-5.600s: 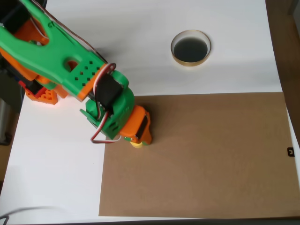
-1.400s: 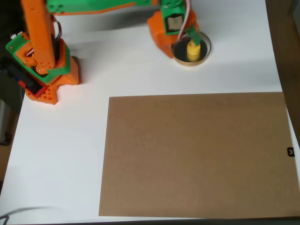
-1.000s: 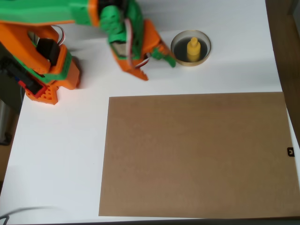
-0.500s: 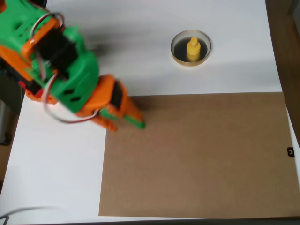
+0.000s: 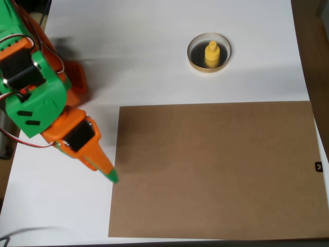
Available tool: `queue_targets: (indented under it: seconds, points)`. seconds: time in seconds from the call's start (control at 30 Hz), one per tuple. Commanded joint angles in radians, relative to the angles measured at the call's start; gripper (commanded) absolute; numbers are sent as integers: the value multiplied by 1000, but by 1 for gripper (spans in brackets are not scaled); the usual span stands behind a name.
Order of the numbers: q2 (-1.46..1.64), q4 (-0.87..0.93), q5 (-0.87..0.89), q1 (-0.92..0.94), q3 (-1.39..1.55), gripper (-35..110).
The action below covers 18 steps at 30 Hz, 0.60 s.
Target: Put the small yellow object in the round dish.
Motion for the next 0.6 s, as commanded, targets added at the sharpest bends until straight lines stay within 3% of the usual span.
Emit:
queue_targets:
  seconds: [0.0, 0.57]
  points:
    - [114, -49, 37, 83, 57, 24]
    - [798, 110, 229, 170, 408, 20]
